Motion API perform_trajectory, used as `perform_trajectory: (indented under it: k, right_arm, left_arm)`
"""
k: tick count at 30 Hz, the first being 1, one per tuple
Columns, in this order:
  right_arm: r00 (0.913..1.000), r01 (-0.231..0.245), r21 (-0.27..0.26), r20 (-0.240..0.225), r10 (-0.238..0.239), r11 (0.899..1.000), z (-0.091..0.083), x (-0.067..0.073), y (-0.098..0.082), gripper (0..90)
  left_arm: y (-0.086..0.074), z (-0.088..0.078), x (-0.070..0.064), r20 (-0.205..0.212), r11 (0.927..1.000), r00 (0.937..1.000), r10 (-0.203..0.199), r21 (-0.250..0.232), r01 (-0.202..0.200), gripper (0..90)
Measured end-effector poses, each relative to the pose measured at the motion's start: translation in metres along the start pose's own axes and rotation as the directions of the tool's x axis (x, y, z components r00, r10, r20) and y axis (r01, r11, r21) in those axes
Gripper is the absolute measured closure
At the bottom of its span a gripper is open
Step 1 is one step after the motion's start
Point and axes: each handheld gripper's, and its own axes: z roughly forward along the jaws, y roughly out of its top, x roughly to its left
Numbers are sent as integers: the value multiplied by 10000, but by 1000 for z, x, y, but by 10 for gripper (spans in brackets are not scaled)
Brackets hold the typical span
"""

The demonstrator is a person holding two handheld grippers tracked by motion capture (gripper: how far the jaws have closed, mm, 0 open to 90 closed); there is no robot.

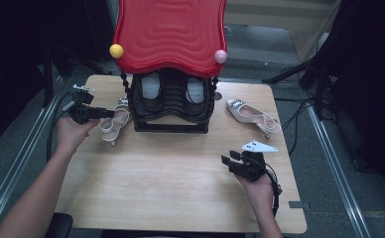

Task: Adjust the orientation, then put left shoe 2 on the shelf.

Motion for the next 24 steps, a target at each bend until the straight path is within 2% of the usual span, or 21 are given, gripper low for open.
perform_trajectory:
  k: [5, 11, 17, 19, 21, 24]
  right_arm:
    - [10000, -32, -9, 5, 32, 10000, 0, 0, 0, 582]
    - [10000, 3, -16, 0, -3, 10000, 1, 0, 0, 582]
    - [10000, -12, 1, 17, 12, 10000, 0, 0, 0, 581]
    - [10000, -11, 8, 16, 11, 10000, 0, 0, 0, 581]
    - [10000, -13, 2, 8, 13, 10000, 0, 0, 0, 581]
    - [10000, -11, -10, 4, 11, 10000, 0, 0, 0, 580]
  left_arm:
    - [-1, 8, 2, -317, 10000, 9995, -26, 19, 27, 533]
    - [-3, 21, 5, -254, 9992, 9989, -391, -36, 390, 532]
    - [-3, 32, 3, -520, 9994, 9982, -303, 120, 310, 536]
    - [-3, 38, 2, -626, 9989, 9978, -228, 386, 252, 542]
    - [-4, 40, 2, -693, 9991, 9974, -218, 347, 242, 531]
    - [-4, 39, 3, -737, 9989, 9968, -294, 330, 319, 566]
